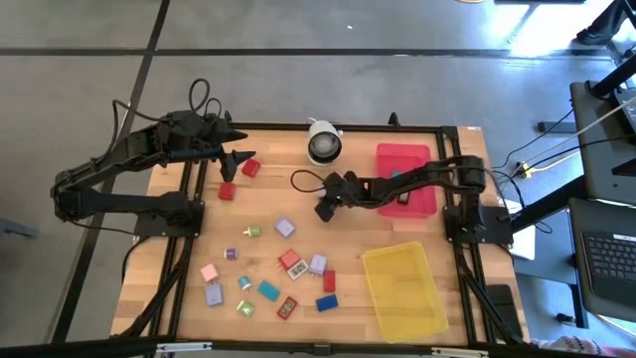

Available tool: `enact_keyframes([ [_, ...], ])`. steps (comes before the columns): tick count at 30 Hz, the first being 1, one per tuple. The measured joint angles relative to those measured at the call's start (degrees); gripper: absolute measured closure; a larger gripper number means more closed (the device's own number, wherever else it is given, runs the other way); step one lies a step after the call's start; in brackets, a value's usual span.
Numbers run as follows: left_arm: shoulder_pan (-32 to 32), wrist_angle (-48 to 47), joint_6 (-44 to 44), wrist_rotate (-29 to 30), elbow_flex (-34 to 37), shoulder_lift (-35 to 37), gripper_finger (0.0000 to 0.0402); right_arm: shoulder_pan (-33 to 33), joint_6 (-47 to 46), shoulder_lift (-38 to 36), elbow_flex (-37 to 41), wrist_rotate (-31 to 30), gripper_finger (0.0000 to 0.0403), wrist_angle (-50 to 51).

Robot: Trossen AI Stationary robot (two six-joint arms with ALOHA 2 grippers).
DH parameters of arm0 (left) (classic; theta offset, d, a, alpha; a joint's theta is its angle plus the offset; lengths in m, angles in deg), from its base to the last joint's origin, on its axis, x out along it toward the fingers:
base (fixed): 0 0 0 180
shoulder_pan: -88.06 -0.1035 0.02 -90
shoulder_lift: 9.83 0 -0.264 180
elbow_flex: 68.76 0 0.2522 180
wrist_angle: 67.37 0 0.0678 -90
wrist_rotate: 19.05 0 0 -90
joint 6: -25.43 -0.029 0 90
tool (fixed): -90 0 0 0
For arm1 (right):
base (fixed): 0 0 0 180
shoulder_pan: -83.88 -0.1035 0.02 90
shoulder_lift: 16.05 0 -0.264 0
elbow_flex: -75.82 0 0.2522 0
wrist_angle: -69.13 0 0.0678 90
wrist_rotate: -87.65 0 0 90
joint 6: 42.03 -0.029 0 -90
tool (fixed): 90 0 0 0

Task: Pick & Place Office items
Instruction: Put the white digital timer into the pink bin

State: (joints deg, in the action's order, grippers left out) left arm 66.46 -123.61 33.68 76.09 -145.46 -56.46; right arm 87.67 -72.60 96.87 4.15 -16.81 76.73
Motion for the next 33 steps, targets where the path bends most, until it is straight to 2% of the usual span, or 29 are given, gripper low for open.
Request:
enact_keyframes([
  [3,0.02,0.0,0.01,-0.01,0.0,0.0,0.0123,0.15,-3.07,-6.01,0.03,5.07,0.0249,4.71],
  [6,0.0,0.02,0.0,0.05,0.0,0.0,0.0123,0.4,-3.95,-13.36,-0.17,5.3,0.0249,14.13],
  [14,0.0,0.33,-0.02,1.77,0.0,0.0,0.0123,0.5,-4.39,-34.19,-0.15,-6.11,0.0249,45.64],
  [19,0.0,0.72,0.0,3.91,0.0,-0.02,0.0123,4.51,-13.83,-41.61,-0.15,-15.69,0.0249,58.86],
  [23,0.02,1.92,0.0,6.1,0.0,-0.02,0.0123,10.64,-24.98,-42.29,1.52,-18.28,0.0249,59.45],
  [26,0.0,2.57,0.16,7.75,-0.02,-0.02,0.0123,14.22,-24.49,-40.42,4.39,-17.16,0.0247,57.56],
  [30,0.0,2.97,2.85,8.59,-0.01,-0.02,0.0123,18.18,-25.39,-37.2,9.73,-10.43,0.0229,53.18],
  [33,0.02,3.0,4.93,8.74,-0.02,-0.02,0.0123,19.97,-25.63,-34.65,13.58,-4.4,0.0231,46.41],
])
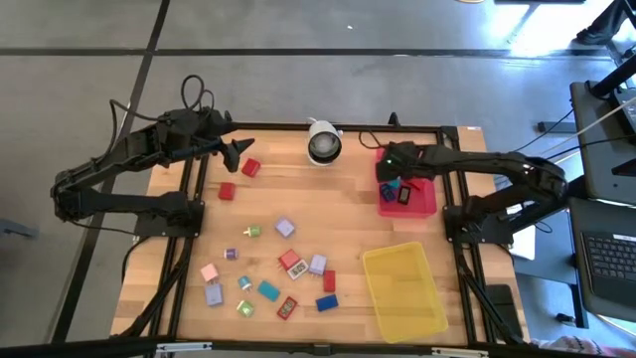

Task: Pick & Place Office items
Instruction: Put the white digital timer into the pink bin, then put the middle left red charger adapter into the yellow bin

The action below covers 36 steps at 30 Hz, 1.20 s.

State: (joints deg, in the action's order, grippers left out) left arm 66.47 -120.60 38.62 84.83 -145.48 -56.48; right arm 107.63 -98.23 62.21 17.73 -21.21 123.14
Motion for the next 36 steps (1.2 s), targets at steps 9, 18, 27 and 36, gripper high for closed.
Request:
enact_keyframes([
  [9,0.0,0.84,2.07,2.14,0.0,0.0,0.0123,3.31,1.31,8.09,3.31,0.08,0.0233,-17.56],
  [18,-0.01,-3.57,5.35,4.36,0.0,-0.67,0.0123,4.28,2.64,12.49,3.21,1.95,0.0228,-23.06],
  [27,0.0,-12.83,13.73,6.11,0.0,-4.78,0.0123,4.34,4.37,12.32,3.23,3.27,0.0177,-24.3],
  [36,-0.02,-23.24,20.91,4.51,0.0,-10.12,0.0123,4.36,4.6,8.99,3.16,4.69,0.0121,-19.18],
])
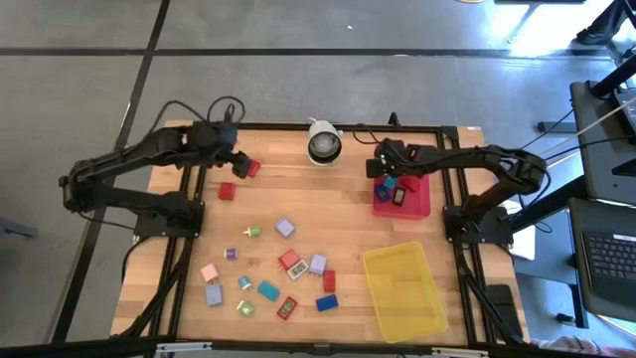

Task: Pick & Place Office items
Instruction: Put the middle left red charger adapter into the yellow bin

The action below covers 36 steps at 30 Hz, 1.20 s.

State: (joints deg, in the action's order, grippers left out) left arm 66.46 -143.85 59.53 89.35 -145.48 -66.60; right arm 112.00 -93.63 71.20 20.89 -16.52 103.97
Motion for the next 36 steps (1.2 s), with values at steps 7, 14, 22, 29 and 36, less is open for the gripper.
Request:
enact_keyframes([
  [7,0.0,-7.8,8.59,-1.47,3.63,-5.03,0.0123,-0.02,0.03,-8.67,0.0,0.03,0.0116,7.58],
  [14,-0.62,-7.79,14.03,-3.83,11.85,-9.71,0.0123,-0.02,0.1,-19.64,-0.02,-0.18,0.0119,8.68],
  [22,-6.59,-1.65,14.8,-8.32,22.46,-12.67,0.0123,-0.02,1.1,-29.18,-0.04,-0.38,0.0119,8.55],
  [29,-12.4,10.25,14.71,-12.83,28.41,-12.46,0.0123,-0.02,1.3,-32.2,-0.04,-0.37,0.0119,8.55],
  [36,-15.82,13.62,15.12,-13.62,31.19,-12.46,0.0123,-0.04,1.79,-32.21,-0.07,-0.37,0.0119,8.55],
])
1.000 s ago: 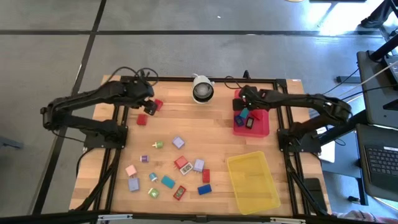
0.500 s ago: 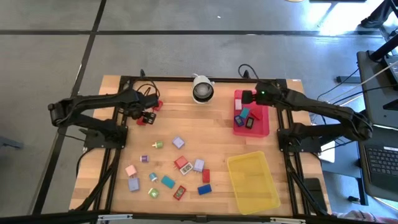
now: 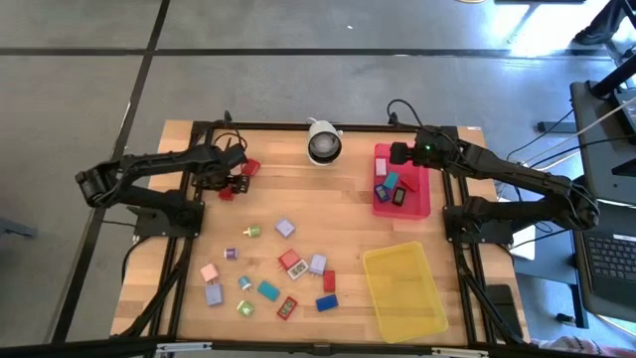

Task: Pick & Place Office items
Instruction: Put the middle left red charger adapter into the yellow bin

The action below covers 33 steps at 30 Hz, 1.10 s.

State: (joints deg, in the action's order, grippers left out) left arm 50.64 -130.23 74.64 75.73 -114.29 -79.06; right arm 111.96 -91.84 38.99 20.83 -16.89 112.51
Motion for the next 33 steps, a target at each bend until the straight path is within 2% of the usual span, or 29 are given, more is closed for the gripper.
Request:
enact_keyframes([
  [11,-1.44,5.09,-2.95,-2.35,4.36,0.06,0.0127,0.0,1.01,0.0,0.0,0.0,0.0119,0.0],
  [18,-0.96,5.22,-5.18,-2.64,4.4,0.13,0.0192,0.0,0.97,0.0,0.0,0.0,0.0119,-0.54],
  [22,-0.96,5.16,-5.59,-3.01,4.27,0.28,0.0194,0.0,0.32,0.0,0.0,0.01,0.0119,-1.39],
  [26,-0.85,5.82,-7.41,-5.85,1.92,1.92,0.0194,0.0,-2.55,0.0,0.0,0.15,0.0119,-3.3],
  [33,1.49,5.9,-13.49,-4.31,-7.53,6.9,0.0194,-0.58,-6.65,0.0,0.0,5.08,0.0119,-14.09],
])
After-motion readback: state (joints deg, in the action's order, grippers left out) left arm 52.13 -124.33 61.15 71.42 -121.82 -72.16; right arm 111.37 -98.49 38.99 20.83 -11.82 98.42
